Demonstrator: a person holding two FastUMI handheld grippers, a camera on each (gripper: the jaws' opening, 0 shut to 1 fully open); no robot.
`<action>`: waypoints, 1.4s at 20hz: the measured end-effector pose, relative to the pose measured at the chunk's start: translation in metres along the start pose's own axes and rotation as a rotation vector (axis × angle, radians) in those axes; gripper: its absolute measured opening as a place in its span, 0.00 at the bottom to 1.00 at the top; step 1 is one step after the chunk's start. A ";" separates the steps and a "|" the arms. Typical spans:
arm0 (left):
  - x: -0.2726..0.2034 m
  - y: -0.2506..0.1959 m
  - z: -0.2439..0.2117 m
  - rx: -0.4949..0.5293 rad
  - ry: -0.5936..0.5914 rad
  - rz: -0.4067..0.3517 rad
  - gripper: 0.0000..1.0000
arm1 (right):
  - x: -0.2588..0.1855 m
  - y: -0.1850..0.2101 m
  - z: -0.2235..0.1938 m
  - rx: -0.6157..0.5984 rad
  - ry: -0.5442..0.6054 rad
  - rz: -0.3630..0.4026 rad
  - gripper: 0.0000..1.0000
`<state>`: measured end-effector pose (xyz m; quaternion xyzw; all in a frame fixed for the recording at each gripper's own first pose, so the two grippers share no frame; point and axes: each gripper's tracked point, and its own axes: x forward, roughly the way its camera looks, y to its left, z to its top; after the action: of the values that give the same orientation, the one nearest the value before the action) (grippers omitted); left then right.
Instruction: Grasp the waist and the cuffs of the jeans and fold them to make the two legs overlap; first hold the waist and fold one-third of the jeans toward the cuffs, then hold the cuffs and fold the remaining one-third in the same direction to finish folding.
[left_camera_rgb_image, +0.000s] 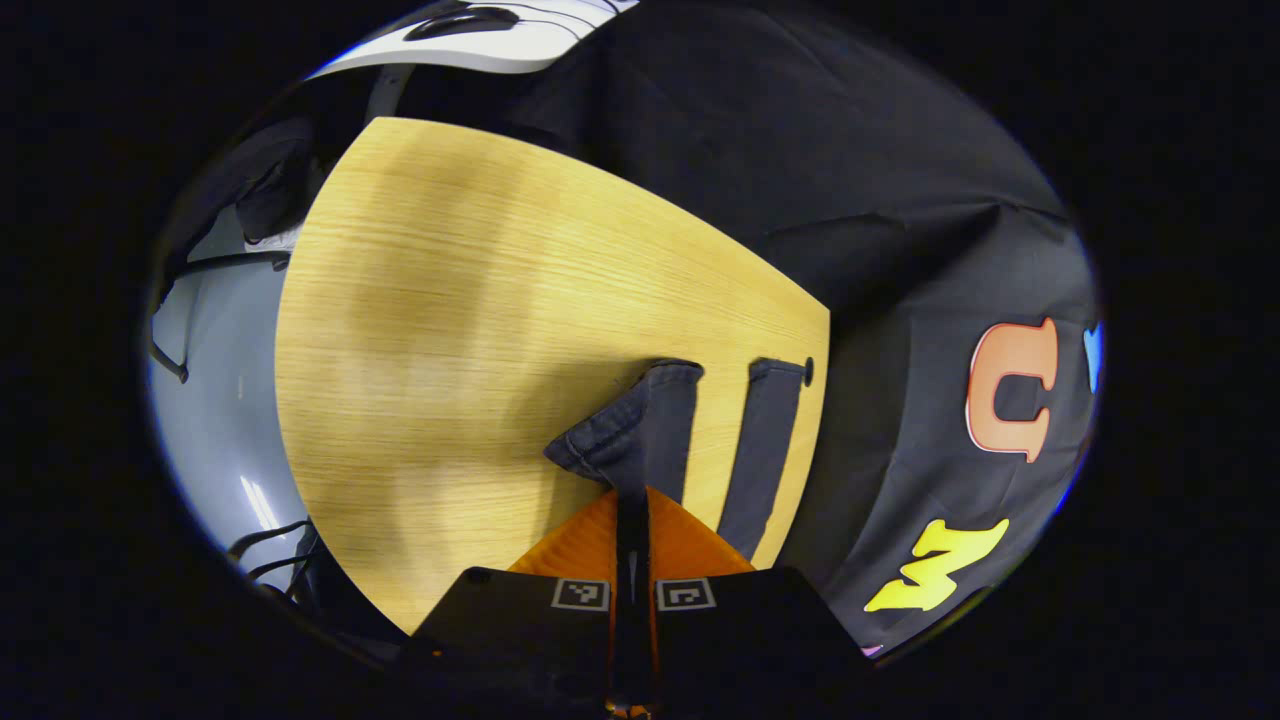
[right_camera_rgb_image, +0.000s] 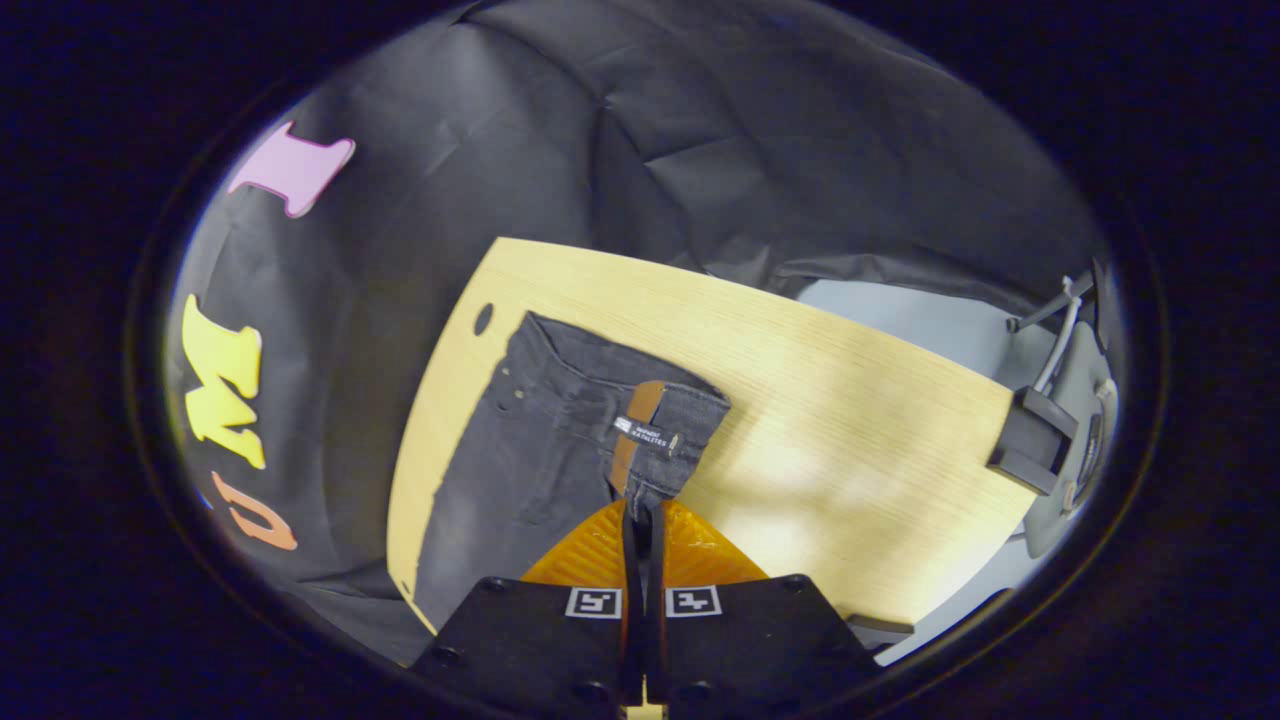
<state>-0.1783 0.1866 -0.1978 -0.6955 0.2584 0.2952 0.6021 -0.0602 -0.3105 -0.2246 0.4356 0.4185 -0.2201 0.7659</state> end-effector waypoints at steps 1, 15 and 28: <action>-0.004 -0.013 0.001 0.019 0.002 -0.015 0.03 | -0.006 0.008 0.006 -0.003 -0.014 0.029 0.00; 0.085 -0.150 0.016 0.067 -0.011 -0.102 0.03 | 0.016 0.135 0.050 -0.038 -0.084 0.201 0.01; 0.247 -0.207 0.016 0.177 0.007 0.012 0.04 | 0.136 0.184 0.075 -0.058 -0.096 0.205 0.00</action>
<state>0.1392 0.2303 -0.2357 -0.6390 0.2896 0.2724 0.6585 0.1780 -0.2741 -0.2282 0.4429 0.3407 -0.1492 0.8158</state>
